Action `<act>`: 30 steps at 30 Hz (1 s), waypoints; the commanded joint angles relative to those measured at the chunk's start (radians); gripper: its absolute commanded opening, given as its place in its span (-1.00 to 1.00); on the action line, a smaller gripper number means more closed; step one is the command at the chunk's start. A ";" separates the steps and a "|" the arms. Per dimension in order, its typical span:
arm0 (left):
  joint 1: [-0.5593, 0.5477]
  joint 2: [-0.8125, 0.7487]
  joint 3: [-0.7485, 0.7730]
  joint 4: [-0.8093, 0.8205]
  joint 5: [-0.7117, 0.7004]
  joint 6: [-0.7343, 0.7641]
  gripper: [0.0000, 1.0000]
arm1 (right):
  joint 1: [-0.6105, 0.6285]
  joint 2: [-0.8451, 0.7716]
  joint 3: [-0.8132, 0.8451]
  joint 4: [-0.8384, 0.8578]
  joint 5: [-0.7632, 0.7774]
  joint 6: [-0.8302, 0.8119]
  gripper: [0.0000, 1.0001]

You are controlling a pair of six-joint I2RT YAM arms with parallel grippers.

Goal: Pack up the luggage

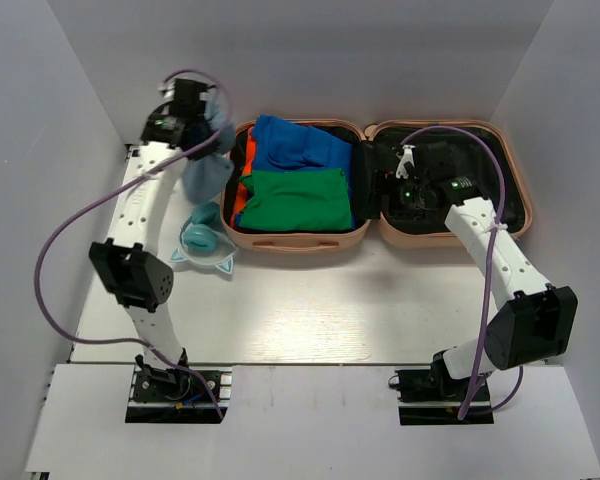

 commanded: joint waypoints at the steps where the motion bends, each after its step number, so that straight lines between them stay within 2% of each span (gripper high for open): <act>1: -0.084 0.001 0.097 0.242 -0.079 -0.021 -1.00 | -0.007 -0.035 -0.019 0.033 0.009 0.024 0.81; 4: -0.140 0.041 0.074 0.326 -0.079 -0.006 -1.00 | -0.006 -0.038 -0.027 0.034 0.007 0.026 0.81; 9: -0.211 0.153 0.120 0.392 -0.072 0.005 -1.00 | -0.010 -0.050 -0.044 0.045 0.009 0.030 0.81; 11: -0.242 0.197 0.094 0.458 -0.136 -0.007 -1.00 | -0.009 -0.052 -0.047 0.044 0.009 0.030 0.81; 17: -0.286 0.314 0.131 0.514 -0.232 -0.079 -1.00 | -0.010 -0.053 -0.054 0.037 0.007 0.041 0.81; 20: -0.309 0.323 0.135 0.535 -0.239 -0.092 -0.96 | -0.010 -0.055 -0.060 0.036 0.007 0.042 0.81; 22: -0.323 0.322 0.117 0.567 -0.230 -0.083 -0.79 | -0.013 -0.052 -0.065 0.037 0.007 0.043 0.81; 23: -0.335 0.320 0.108 0.575 -0.213 -0.069 -0.33 | -0.012 -0.047 -0.064 0.039 0.007 0.039 0.81; 25: -0.357 0.319 0.089 0.606 -0.175 -0.015 0.31 | -0.013 -0.032 -0.050 0.037 0.012 0.030 0.81; 26: -0.372 0.313 0.085 0.612 -0.158 0.020 0.99 | -0.013 -0.013 -0.035 0.037 0.012 0.023 0.81; 30: -0.439 0.265 0.045 0.642 -0.139 0.169 1.00 | -0.022 0.074 0.079 0.014 -0.011 0.029 0.81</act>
